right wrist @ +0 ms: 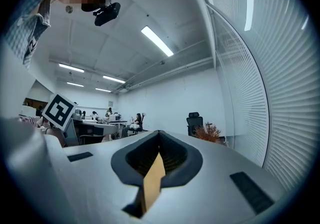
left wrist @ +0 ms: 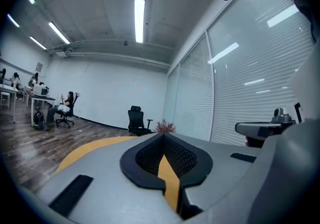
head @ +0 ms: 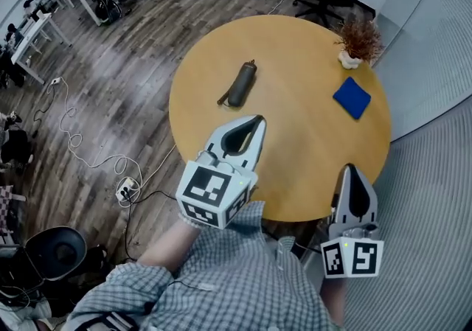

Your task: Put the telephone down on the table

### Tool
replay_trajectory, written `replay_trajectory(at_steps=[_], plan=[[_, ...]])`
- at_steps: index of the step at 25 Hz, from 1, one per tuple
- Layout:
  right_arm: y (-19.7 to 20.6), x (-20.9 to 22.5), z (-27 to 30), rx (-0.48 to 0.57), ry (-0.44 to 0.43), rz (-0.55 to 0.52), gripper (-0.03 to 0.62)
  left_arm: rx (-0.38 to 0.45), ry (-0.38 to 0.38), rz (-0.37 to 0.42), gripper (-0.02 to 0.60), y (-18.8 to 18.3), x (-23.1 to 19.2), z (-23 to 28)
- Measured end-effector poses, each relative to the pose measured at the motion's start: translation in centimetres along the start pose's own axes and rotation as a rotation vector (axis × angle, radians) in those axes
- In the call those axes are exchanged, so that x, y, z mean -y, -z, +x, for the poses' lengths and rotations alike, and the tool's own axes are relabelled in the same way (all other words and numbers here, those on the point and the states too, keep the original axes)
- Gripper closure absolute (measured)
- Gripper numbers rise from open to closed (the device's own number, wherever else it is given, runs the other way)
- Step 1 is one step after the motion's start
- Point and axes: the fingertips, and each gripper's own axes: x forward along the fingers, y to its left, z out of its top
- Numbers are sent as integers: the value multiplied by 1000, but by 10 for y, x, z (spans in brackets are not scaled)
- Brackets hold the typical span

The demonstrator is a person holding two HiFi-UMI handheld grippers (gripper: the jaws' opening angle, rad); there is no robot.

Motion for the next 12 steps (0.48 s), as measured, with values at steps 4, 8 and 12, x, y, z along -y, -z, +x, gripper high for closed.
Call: replay_trajectory(at_steps=[4,8,12], plan=[[-5,-1,0,8,-10,-4,588,-17,-3,11,572,2,6,-9],[-2,0,1,-5,-14,1,588,-59,-5,-7,573,14,9,-13],[1,0,0,-8,-22,0,588,-76,-6,-31,572,23,9,-13]])
